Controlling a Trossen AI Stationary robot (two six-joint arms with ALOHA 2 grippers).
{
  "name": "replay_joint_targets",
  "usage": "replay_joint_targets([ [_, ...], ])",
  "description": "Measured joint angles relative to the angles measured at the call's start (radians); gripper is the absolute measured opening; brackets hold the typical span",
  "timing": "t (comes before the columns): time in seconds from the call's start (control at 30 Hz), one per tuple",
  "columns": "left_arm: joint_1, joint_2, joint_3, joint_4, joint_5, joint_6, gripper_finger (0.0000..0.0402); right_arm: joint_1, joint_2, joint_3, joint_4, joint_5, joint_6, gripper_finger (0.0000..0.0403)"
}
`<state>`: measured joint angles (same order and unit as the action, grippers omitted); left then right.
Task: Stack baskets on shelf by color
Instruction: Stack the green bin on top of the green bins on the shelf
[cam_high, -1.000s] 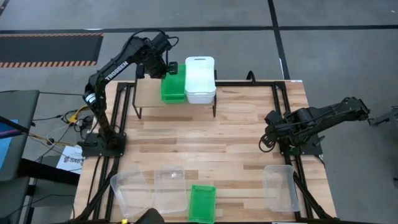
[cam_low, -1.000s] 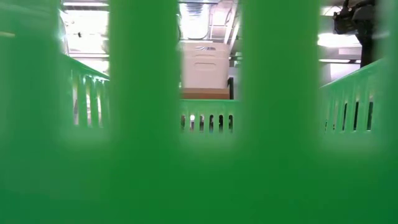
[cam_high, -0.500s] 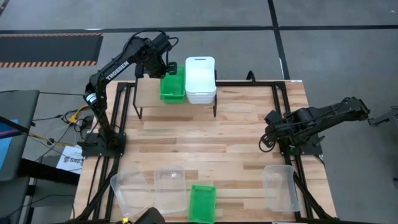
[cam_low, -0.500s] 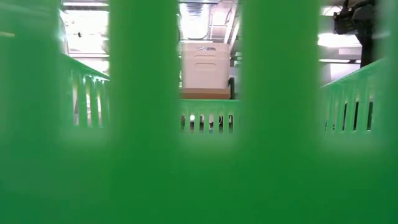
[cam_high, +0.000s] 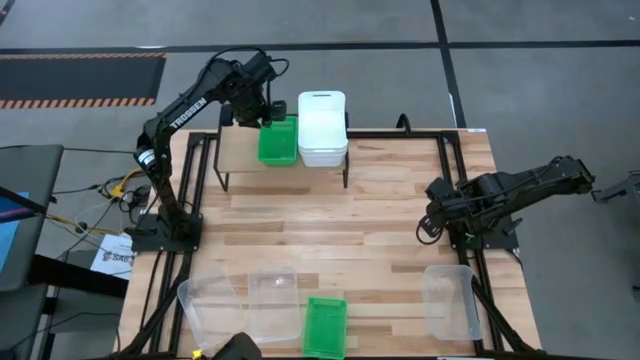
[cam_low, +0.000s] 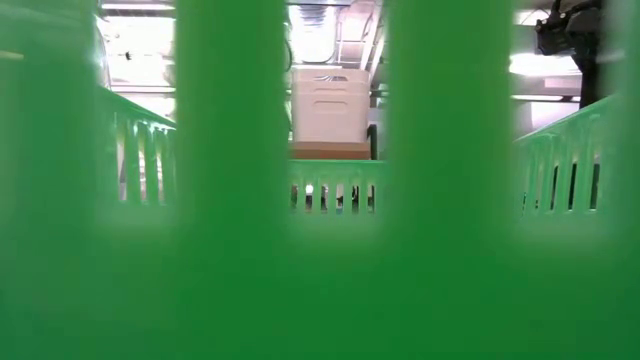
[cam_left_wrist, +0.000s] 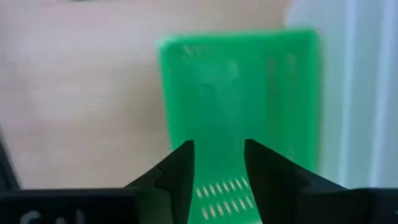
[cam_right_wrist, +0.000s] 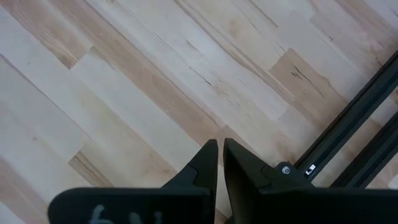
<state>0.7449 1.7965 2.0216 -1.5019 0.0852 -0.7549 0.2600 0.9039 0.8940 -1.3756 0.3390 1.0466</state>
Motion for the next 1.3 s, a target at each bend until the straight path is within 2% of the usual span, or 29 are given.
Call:
replay_joint_targets([
  [0.17,-0.027,-0.058,0.001,-0.03,0.161,0.048,0.0153,0.0,0.0,0.0,0.0,-0.001,0.0,0.0052],
  [0.27,-0.096,-0.098,0.001,-0.058,0.251,0.064,0.0159,0.0,0.0,0.0,0.0,-0.001,0.0,0.0052],
  [0.33,-0.167,-0.124,0.001,-0.059,0.27,0.066,0.016,0.0,0.0,0.0,0.0,-0.001,0.0,0.0052],
  [0.5,-0.421,-0.146,0.001,0.005,0.196,0.042,0.016,0.0,0.0,0.0,0.0,-0.001,-0.005,0.0052],
  [0.67,-0.69,-0.106,0.002,0.177,-0.016,0.01,0.016,0.0,0.0,0.0,0.0,-0.001,-0.008,0.0052],
  [0.8,-0.837,-0.043,0.002,0.329,-0.138,0.075,0.016,0.0,0.0,0.0,0.001,-0.001,-0.009,0.0052],
  [0.93,-0.914,0.031,0.002,0.427,-0.156,0.133,0.016,0.0,0.0,0.0,0.001,-0.001,-0.012,0.0052],
  [1.1,-0.955,0.134,0.001,0.436,-0.158,0.199,0.0163,0.0,0.0,0.0,0.002,-0.001,-0.012,0.0052],
  [1.3,-0.965,0.254,0.0,0.448,-0.035,0.289,0.0201,0.002,0.0,0.0,0.008,0.0,-0.05,0.0052],
])
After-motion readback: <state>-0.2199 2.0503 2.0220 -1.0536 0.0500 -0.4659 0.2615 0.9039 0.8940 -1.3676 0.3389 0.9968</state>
